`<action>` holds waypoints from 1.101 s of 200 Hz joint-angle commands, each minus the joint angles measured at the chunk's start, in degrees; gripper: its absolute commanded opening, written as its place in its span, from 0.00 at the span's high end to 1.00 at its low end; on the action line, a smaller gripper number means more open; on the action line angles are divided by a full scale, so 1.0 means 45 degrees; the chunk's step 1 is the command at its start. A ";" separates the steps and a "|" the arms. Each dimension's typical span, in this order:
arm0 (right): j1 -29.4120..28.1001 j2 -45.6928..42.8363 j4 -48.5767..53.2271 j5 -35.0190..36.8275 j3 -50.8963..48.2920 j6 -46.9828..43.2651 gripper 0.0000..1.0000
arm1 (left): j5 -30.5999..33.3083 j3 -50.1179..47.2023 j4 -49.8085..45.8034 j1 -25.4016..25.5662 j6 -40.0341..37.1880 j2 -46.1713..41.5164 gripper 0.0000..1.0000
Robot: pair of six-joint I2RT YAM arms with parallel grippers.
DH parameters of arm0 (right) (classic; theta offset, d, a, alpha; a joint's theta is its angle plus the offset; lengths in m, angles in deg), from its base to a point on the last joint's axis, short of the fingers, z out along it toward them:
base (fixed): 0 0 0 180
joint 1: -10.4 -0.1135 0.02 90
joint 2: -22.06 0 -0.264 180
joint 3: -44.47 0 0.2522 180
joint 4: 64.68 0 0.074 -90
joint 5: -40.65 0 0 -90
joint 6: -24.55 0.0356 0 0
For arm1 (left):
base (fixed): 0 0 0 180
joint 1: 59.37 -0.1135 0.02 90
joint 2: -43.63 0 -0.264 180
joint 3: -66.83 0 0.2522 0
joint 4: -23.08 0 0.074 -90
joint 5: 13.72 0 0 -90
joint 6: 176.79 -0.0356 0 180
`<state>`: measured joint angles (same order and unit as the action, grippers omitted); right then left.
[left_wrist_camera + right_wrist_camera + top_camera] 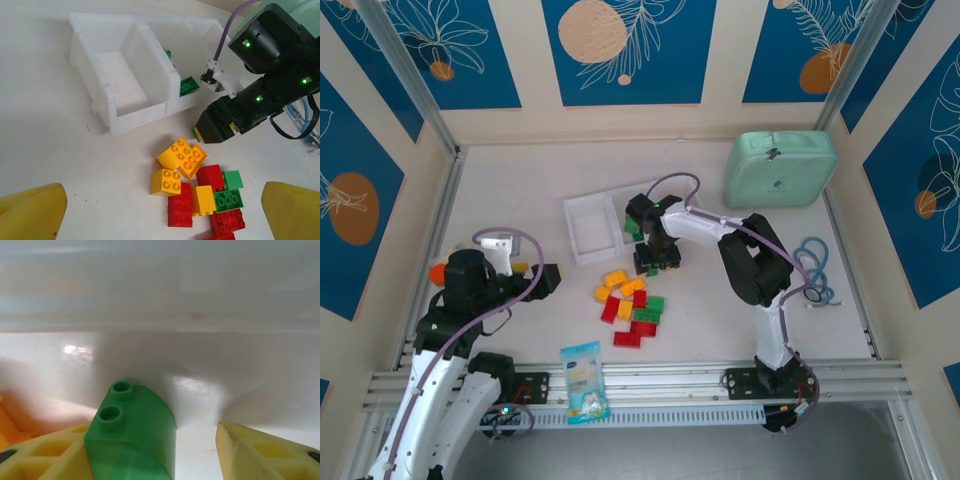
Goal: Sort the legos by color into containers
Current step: Move the lego to the center of the table, then pick up the lego from the center of the table.
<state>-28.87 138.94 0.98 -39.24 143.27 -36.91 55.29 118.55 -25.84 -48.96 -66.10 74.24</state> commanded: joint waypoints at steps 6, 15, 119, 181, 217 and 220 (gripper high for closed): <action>-0.0098 -0.0598 -0.0084 -0.0154 -0.0196 -0.0025 0.41 | -0.0136 -0.0075 0.0118 0.0049 0.0033 0.0075 0.01; -0.0158 -0.0490 -0.0073 -0.0137 -0.0129 -0.0012 0.41 | -0.0119 -0.0060 0.0117 0.0066 0.0032 0.0073 0.01; -0.0629 0.0141 0.0221 0.0876 0.0308 0.0144 0.29 | -0.0120 -0.0075 0.0117 0.0057 0.0032 0.0092 0.01; -0.0630 0.0170 0.0054 0.0967 0.0306 -0.0019 0.46 | -0.0120 -0.0070 0.0117 0.0053 0.0033 0.0112 0.01; -0.0632 0.0048 0.0212 0.1033 0.0357 -0.0232 0.62 | -0.0101 -0.0073 0.0117 0.0070 0.0037 0.0112 0.01; -0.0647 0.0019 0.0233 0.1032 0.0361 -0.0260 0.63 | -0.0100 -0.0065 0.0127 0.0071 0.0032 0.0121 0.01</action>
<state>-31.30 138.96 0.78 -35.13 143.40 -37.35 55.29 118.55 -25.84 -48.96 -66.08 74.64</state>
